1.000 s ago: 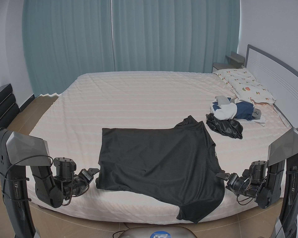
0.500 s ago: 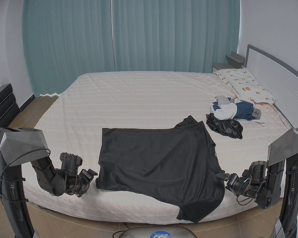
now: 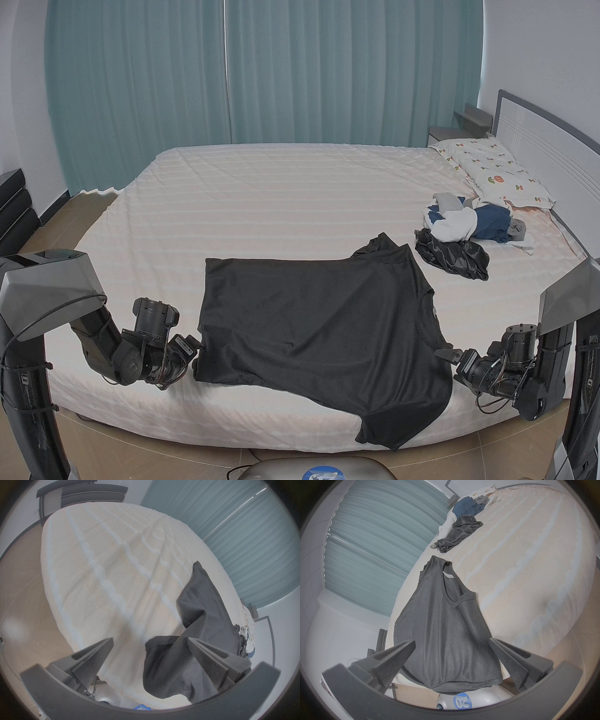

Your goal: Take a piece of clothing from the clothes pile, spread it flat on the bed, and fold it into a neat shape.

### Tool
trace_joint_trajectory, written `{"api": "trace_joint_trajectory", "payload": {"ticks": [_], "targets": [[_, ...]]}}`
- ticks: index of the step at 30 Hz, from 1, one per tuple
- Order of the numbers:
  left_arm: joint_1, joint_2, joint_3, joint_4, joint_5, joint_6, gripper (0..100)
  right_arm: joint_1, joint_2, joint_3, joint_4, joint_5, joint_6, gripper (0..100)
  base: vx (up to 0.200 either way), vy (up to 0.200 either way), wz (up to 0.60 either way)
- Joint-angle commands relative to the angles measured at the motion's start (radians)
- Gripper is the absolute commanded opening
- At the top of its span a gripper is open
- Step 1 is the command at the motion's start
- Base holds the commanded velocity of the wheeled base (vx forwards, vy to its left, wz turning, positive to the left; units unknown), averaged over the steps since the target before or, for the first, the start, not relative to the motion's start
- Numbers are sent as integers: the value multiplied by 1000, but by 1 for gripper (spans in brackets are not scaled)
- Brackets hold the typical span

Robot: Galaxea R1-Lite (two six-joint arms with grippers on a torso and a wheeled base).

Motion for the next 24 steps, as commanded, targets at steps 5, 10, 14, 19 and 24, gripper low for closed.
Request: {"api": "trace_joint_trajectory", "payload": {"ticks": [5, 10, 14, 19, 24], "targets": [[40, 2, -35, 45, 3, 2, 100, -1, 1, -2, -12, -1, 0, 100, 0, 0, 0], [54, 7, -30, 47, 18, 29, 100, -1, 1, -3, -12, -1, -1, 100, 0, 0, 0], [48, 32, -30, 47, 42, 63, 100, -1, 1, -3, -12, -1, -1, 100, 0, 0, 0], [5, 67, -50, 47, 111, 132, 100, -1, -2, -5, -12, -1, -1, 100, 0, 0, 0], [-46, 68, -109, 100, 121, 132, 100, -1, -4, -5, -12, -1, -1, 100, 0, 0, 0]]}}
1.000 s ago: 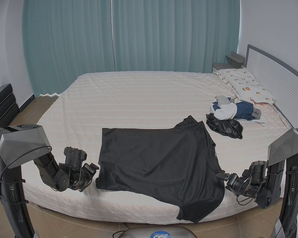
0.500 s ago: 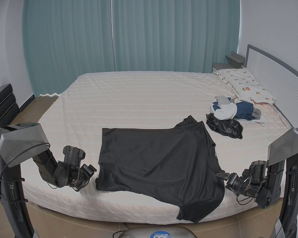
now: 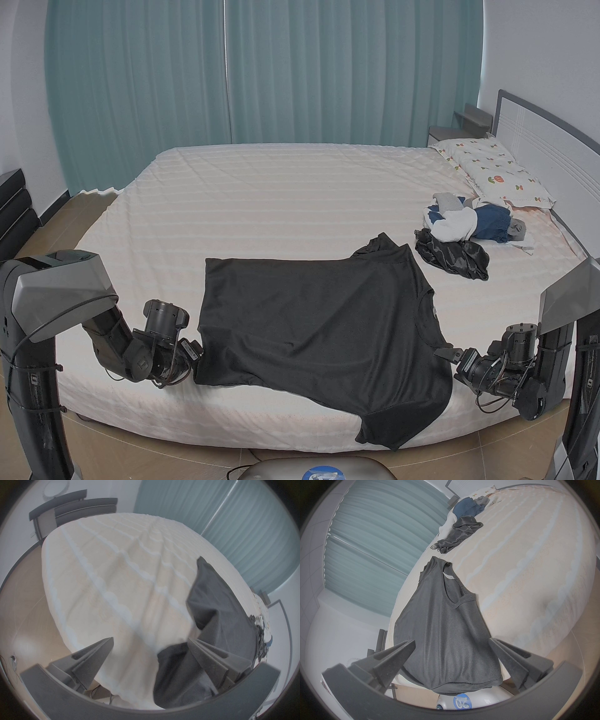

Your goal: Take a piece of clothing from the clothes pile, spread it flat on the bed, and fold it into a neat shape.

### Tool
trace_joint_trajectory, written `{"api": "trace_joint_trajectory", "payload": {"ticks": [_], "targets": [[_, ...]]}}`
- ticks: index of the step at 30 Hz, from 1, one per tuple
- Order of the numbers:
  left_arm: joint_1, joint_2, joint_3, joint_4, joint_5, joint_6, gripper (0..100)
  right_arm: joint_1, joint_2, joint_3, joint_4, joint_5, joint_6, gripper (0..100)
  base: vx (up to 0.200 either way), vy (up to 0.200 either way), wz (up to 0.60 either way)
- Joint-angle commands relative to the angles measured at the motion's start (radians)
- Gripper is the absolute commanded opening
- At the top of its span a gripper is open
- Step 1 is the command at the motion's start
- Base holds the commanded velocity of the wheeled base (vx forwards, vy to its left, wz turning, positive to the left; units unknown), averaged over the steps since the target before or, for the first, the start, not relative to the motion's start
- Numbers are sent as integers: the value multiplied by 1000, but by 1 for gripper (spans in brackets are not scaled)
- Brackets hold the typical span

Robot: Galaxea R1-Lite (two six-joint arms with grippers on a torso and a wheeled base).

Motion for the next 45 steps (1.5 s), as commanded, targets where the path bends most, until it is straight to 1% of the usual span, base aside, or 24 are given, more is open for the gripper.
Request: {"api": "trace_joint_trajectory", "payload": {"ticks": [1, 4, 12, 13, 23, 37, 40, 41, 42, 45], "targets": [[-41, 15, -50, 50, 4, 1, 100, 0, -3, -1, -12, 1, 0, 100, 0, 0, 0], [-63, 15, -70, 91, 4, 1, 100, 0, -2, -3, -12, 1, 0, 100, 0, 0, 0], [-67, 13, -73, 93, 6, -2, 100, 0, 0, -4, -12, 1, -2, 100, 0, 0, 0], [-66, 13, -73, 93, 6, -4, 0, 0, 0, -3, -12, 1, -2, 100, 0, 0, 0], [-63, 5, -59, 94, 7, -10, 0, 0, 0, -3, -12, -1, -2, 100, 0, 0, 0], [-47, -94, 31, 102, 15, -5, 0, 0, -3, 5, -12, -1, -2, 100, 0, 0, 0], [-29, -126, 57, 160, 13, 47, 0, 0, -2, 5, -12, -1, -2, 100, 0, 0, 0], [-29, -126, 57, 160, 13, 47, 0, 0, -2, 5, -12, -1, -2, 100, 0, 0, 0], [-18, -146, 70, 198, 12, 74, 0, 0, -2, 5, -12, -1, -3, 100, 0, 0, 0], [-9, -169, 88, 248, 9, 107, 0, 0, 0, 5, -12, -1, -3, 100, 0, 0, 0]]}}
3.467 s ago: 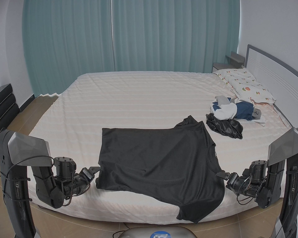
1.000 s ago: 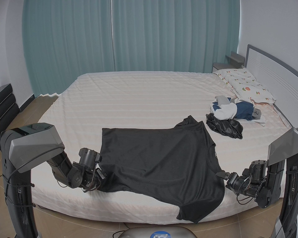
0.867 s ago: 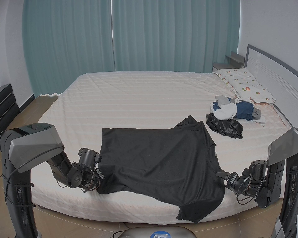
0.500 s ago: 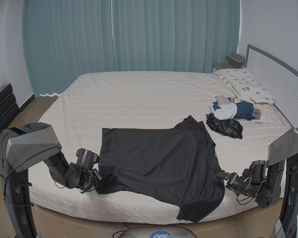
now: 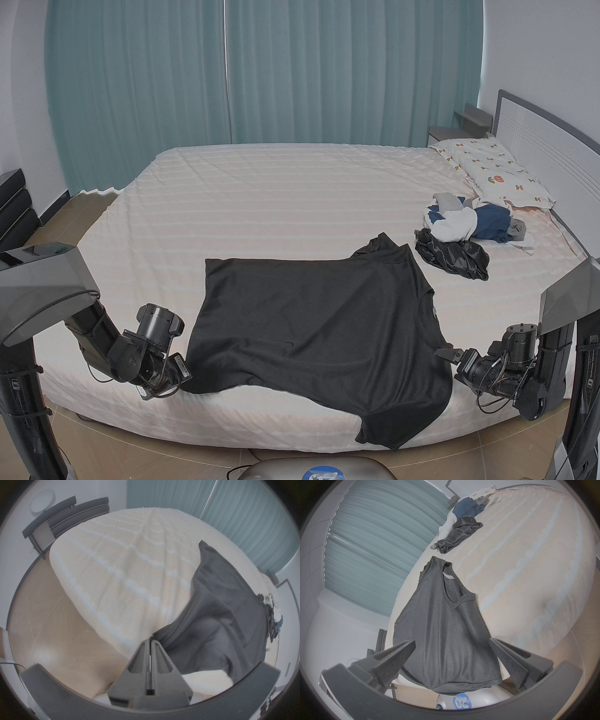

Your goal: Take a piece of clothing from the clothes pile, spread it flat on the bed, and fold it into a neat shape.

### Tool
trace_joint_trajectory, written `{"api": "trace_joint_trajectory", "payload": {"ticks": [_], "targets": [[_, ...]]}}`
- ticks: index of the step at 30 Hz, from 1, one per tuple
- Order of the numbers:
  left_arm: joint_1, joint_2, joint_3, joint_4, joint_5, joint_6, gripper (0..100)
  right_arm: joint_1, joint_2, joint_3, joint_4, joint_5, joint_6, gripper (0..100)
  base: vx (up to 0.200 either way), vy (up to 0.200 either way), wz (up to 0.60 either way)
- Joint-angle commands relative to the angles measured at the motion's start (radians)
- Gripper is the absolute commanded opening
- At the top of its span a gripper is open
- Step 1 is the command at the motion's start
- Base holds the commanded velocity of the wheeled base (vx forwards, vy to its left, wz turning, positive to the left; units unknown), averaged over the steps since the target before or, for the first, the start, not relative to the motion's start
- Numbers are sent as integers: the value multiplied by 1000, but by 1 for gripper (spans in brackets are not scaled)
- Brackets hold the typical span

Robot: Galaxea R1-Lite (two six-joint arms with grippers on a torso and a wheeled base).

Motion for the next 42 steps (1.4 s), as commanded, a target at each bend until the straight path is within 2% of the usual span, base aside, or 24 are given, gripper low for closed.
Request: {"api": "trace_joint_trajectory", "payload": {"ticks": [1, 8, 19, 25, 26, 33, 40, 41, 42], "targets": [[21, -55, 31, 45, -2, 31, 0, 1, 4, 0, -12, 1, 0, 100, 0, 0, 0], [26, -60, 34, 121, -4, 58, 0, 1, 5, 0, -10, 1, -2, 100, 0, 0, 0], [67, -52, 67, 127, -7, 125, 0, -1, 28, -1, -10, -3, -13, 100, 0, 0, 0], [67, -48, 70, 127, -40, 130, 0, -24, 73, -17, -12, -3, -89, 100, 0, 0, 0], [67, -48, 67, 127, -45, 130, 100, -25, 76, -26, -12, -3, -98, 100, 0, 0, 0], [106, -51, 37, 113, -54, 127, 100, -19, 97, -80, -10, -1, -100, 100, 0, 0, 0], [178, -69, -7, 113, -169, 119, 100, -16, 130, -141, -2, 1, -121, 100, 0, 0, 0], [181, -68, -7, 113, -175, 120, 100, -18, 136, -158, 2, 1, -134, 0, 0, 0, 0], [181, -66, -7, 111, -180, 119, 100, -22, 142, -173, 7, 1, -148, 0, 0, 0, 0]]}}
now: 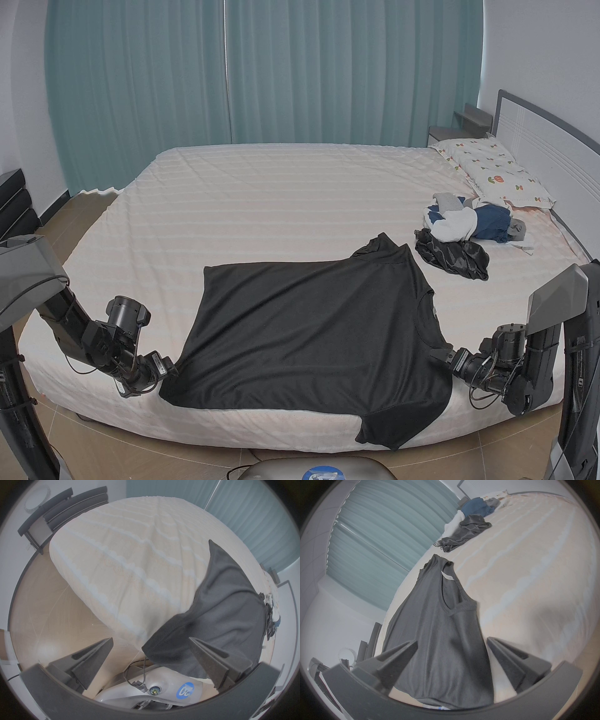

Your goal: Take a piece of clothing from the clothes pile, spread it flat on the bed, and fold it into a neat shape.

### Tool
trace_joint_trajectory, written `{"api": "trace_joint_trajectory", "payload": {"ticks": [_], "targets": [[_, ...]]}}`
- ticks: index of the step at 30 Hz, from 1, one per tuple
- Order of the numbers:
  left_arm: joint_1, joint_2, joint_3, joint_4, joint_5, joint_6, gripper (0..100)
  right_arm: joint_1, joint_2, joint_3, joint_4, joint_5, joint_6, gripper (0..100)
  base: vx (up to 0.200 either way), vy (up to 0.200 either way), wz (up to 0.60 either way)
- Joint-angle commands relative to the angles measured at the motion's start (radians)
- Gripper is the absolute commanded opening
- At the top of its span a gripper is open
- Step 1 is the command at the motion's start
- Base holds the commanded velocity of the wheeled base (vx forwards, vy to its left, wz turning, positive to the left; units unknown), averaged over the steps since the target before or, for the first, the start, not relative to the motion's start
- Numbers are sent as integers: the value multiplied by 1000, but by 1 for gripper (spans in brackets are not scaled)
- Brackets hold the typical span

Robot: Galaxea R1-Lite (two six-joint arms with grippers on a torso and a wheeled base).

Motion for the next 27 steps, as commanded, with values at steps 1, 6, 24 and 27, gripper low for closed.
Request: {"api": "trace_joint_trajectory", "payload": {"ticks": [1, 6, 24, 27], "targets": [[24, -6, -13, -7, -30, -2, 100, -9, 35, -64, 11, -1, -35, 0, 0, 0, 0], [25, -7, -28, -55, -53, -13, 100, -49, 26, -131, 85, -1, -76, 0, 0, 0, 0], [-62, 119, -228, -76, -133, -105, 100, -121, 62, -314, 103, 81, -93, 0, 0, 0, 0], [-65, 143, -226, -114, -125, -108, 100, -130, 70, -329, 103, 81, -93, 0, 0, 0, 0]]}}
